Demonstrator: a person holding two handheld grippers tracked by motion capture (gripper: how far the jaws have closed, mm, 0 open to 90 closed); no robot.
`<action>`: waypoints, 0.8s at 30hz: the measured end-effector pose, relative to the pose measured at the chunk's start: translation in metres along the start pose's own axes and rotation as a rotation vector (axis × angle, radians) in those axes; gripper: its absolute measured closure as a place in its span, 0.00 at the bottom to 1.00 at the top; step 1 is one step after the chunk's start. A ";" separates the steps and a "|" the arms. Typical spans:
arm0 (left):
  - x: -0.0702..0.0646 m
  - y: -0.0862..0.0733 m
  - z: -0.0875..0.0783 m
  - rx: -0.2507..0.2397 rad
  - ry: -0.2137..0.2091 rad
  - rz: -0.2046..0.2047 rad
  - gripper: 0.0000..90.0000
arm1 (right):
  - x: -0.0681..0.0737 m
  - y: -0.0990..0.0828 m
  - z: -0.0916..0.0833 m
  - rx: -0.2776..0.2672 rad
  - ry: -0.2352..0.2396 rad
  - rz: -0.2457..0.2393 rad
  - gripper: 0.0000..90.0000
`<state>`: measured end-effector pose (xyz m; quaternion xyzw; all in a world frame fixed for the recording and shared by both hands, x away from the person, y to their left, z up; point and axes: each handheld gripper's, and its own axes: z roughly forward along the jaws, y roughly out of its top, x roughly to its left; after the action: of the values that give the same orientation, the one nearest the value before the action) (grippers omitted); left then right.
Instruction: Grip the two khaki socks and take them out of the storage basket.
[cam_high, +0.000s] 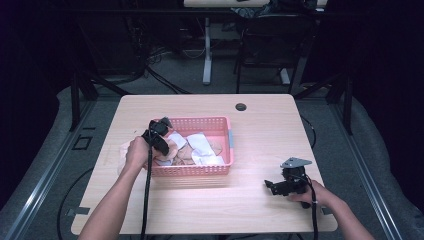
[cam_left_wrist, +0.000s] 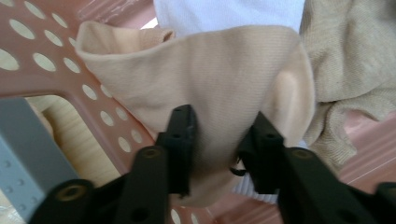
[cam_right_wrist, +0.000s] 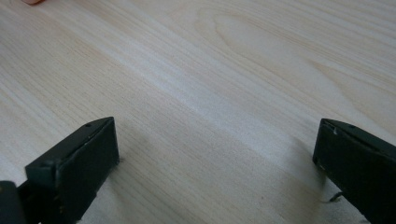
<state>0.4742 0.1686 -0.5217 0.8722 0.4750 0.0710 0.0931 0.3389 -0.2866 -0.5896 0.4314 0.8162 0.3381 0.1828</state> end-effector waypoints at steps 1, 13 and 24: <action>0.000 0.000 -0.001 -0.003 0.003 0.001 0.82 | 0.000 0.000 0.000 0.000 0.000 0.000 0.00; 0.007 -0.007 -0.034 -0.088 0.037 0.024 0.95 | 0.000 0.000 0.000 0.002 0.001 0.003 0.00; 0.007 -0.005 -0.073 -0.156 0.019 0.058 0.96 | 0.000 0.000 0.000 0.001 0.000 0.002 0.00</action>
<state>0.4585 0.1839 -0.4515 0.8749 0.4435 0.1186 0.1541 0.3390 -0.2867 -0.5896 0.4321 0.8159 0.3381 0.1823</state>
